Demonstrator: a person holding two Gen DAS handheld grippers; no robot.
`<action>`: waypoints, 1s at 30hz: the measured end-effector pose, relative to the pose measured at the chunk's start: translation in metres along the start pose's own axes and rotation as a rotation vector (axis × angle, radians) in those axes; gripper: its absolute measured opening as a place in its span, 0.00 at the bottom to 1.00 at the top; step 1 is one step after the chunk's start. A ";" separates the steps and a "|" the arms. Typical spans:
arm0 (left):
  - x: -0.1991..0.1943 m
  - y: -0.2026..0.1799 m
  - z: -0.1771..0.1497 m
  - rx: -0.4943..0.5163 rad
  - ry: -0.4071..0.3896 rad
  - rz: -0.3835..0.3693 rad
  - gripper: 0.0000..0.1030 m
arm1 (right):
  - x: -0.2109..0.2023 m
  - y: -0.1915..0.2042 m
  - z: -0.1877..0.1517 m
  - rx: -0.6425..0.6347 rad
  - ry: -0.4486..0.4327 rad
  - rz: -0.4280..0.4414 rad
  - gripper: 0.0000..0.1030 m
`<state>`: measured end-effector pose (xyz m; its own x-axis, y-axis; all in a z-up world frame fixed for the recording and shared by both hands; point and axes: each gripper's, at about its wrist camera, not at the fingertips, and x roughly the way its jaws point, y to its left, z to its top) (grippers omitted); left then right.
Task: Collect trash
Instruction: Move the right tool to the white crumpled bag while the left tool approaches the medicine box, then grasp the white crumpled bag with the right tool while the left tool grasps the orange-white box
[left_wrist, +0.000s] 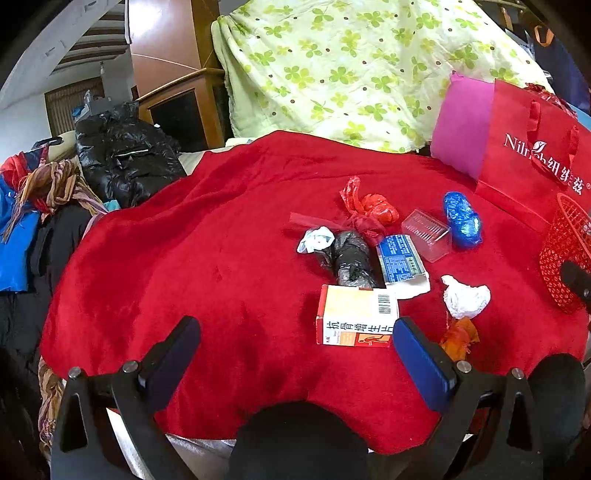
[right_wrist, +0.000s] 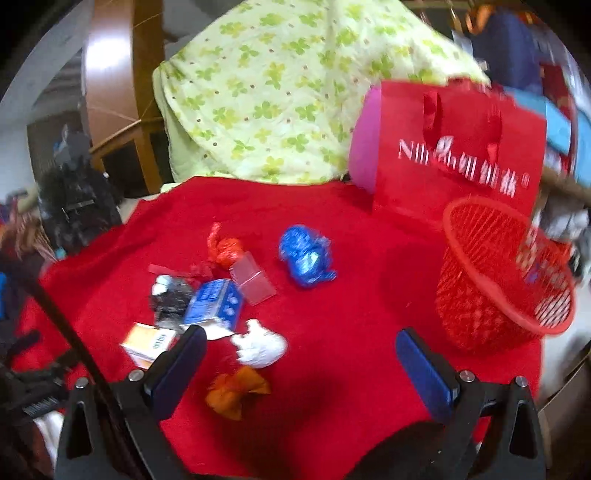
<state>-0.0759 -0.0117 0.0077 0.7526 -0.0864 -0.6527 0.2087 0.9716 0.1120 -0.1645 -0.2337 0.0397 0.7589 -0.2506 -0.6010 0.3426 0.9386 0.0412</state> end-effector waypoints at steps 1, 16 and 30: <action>0.001 0.001 -0.001 -0.002 0.002 0.000 1.00 | 0.001 0.000 0.001 -0.015 0.008 -0.009 1.00; 0.053 0.022 -0.014 -0.069 0.118 -0.019 1.00 | 0.052 -0.012 -0.024 -0.014 0.239 0.088 1.00; 0.092 0.006 -0.006 -0.090 0.178 -0.137 1.00 | 0.126 0.017 -0.017 0.084 0.387 0.255 0.68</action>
<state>-0.0090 -0.0121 -0.0559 0.5974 -0.1864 -0.7800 0.2392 0.9698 -0.0486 -0.0722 -0.2451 -0.0487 0.5678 0.1070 -0.8162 0.2282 0.9322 0.2810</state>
